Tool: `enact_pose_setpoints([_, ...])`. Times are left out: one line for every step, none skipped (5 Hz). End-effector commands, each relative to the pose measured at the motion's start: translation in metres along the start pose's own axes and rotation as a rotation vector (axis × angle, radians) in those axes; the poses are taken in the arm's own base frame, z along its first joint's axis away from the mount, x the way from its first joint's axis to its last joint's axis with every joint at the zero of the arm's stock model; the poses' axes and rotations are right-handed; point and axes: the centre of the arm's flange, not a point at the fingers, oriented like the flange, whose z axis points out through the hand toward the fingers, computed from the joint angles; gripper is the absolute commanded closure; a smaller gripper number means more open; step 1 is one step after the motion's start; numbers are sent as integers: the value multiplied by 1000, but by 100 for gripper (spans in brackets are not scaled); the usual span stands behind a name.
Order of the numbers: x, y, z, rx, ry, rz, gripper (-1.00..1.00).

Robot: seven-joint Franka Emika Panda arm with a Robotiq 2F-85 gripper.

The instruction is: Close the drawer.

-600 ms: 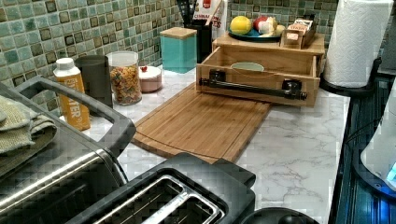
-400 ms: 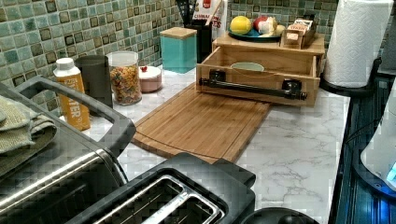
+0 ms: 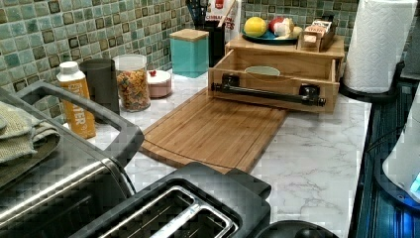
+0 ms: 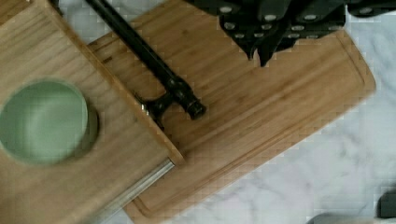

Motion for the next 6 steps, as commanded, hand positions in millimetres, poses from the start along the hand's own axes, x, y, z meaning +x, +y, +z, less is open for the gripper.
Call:
enact_pose_setpoints([154,361,-13,115,233,-40,100])
enact_pose_setpoints([156,354,-25,75,201,-11,100])
enact_pose_setpoints([156,354,-25,75,200,-11,100])
enact_pose_setpoints([156,354,-25,75,201,-11,100])
enact_pose_setpoints([156,354,-25,75,200,-11,100])
enact_pose_setpoints([156,354,-25,75,201,-11,100])
